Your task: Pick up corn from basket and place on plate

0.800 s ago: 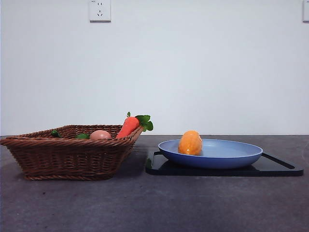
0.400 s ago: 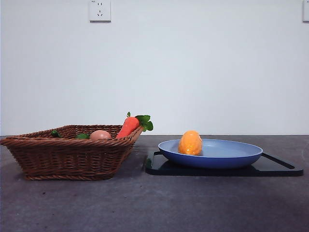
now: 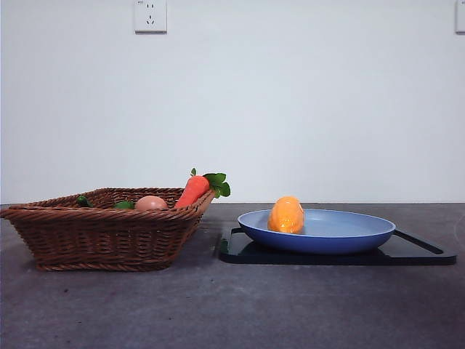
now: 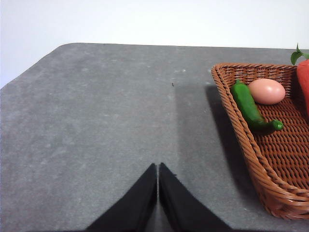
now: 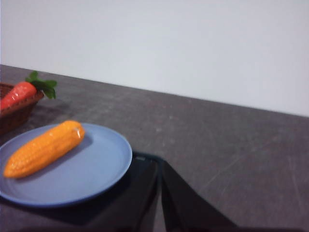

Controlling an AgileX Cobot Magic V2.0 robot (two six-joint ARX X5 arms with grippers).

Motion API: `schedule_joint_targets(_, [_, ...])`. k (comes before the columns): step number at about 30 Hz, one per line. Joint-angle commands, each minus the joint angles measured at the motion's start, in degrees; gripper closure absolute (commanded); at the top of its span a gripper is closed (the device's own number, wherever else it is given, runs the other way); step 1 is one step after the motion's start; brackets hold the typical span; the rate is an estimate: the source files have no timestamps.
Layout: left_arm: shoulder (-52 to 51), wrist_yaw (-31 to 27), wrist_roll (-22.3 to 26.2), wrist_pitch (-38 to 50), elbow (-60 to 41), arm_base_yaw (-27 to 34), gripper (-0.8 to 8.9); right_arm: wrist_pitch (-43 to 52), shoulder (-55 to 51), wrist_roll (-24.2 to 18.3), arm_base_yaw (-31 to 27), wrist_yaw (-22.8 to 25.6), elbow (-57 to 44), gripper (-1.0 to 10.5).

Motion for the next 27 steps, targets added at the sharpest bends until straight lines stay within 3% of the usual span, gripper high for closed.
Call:
schedule_joint_targets(1, [0.0, -0.1, -0.3, -3.1, -0.2, 0.1, 8.05, 0.2, -1.0, 2.3, 0.0, 0.2, -1.3, 9.4])
schedule_joint_targets(12, [0.0, -0.1, -0.3, -3.1, -0.2, 0.1, 8.05, -6.5, -1.9, 2.2, 0.0, 0.3, -1.3, 9.4])
schedule_joint_targets(27, [0.0, -0.2, -0.3, -3.1, -0.2, 0.1, 8.05, -6.3, -1.9, 2.2, 0.0, 0.3, -1.3, 9.4])
